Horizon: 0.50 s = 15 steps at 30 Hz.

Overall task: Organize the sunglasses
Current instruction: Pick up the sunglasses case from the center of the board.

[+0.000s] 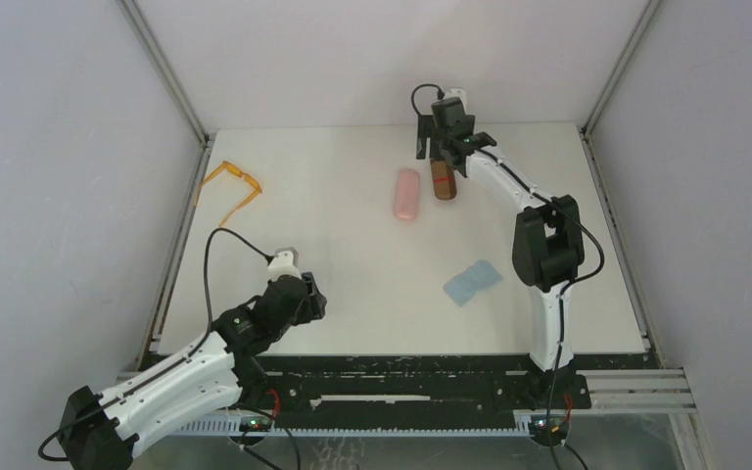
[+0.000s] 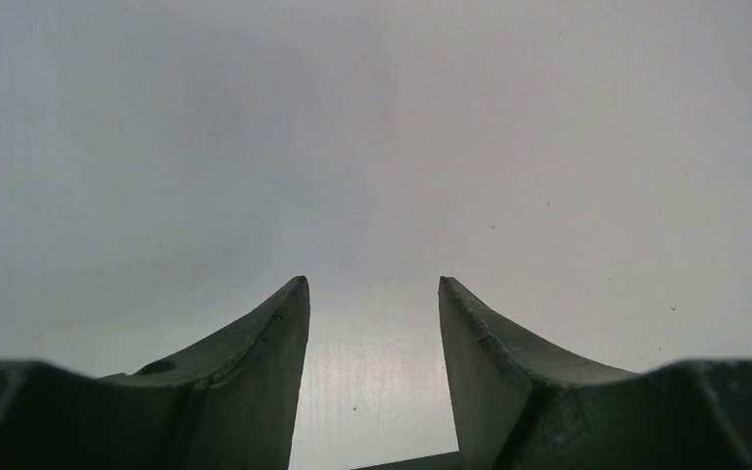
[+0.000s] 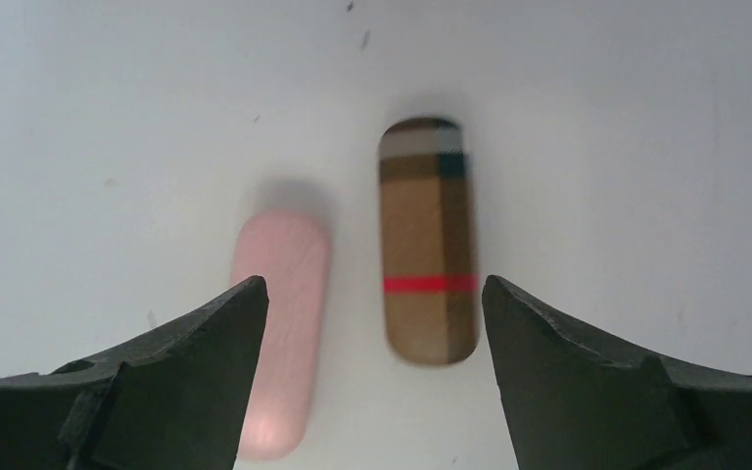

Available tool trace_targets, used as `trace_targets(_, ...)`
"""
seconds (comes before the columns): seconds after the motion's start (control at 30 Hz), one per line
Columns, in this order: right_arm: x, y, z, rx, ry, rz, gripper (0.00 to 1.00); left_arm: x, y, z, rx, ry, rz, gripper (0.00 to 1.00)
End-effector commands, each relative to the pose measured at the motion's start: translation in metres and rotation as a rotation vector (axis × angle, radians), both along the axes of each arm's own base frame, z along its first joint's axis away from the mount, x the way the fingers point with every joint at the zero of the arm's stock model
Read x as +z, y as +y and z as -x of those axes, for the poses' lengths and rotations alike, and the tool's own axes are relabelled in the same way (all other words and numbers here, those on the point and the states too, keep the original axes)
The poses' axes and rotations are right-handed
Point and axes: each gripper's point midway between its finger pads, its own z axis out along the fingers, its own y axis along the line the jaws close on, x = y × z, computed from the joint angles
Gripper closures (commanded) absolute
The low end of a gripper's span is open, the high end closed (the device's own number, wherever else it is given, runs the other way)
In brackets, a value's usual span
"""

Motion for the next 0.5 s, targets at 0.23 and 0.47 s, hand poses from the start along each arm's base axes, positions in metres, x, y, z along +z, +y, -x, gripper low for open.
trace_targets(0.23,-0.054,-0.028,-0.035,0.017,0.117,0.128,0.19,0.032,-0.004,-0.013,0.028,-0.067,0.042,0.43)
trace_targets(0.47,-0.078,-0.031,-0.036,0.023,0.177,0.119,0.20,0.031,-0.004,-0.014,0.027,-0.062,0.039,0.43)
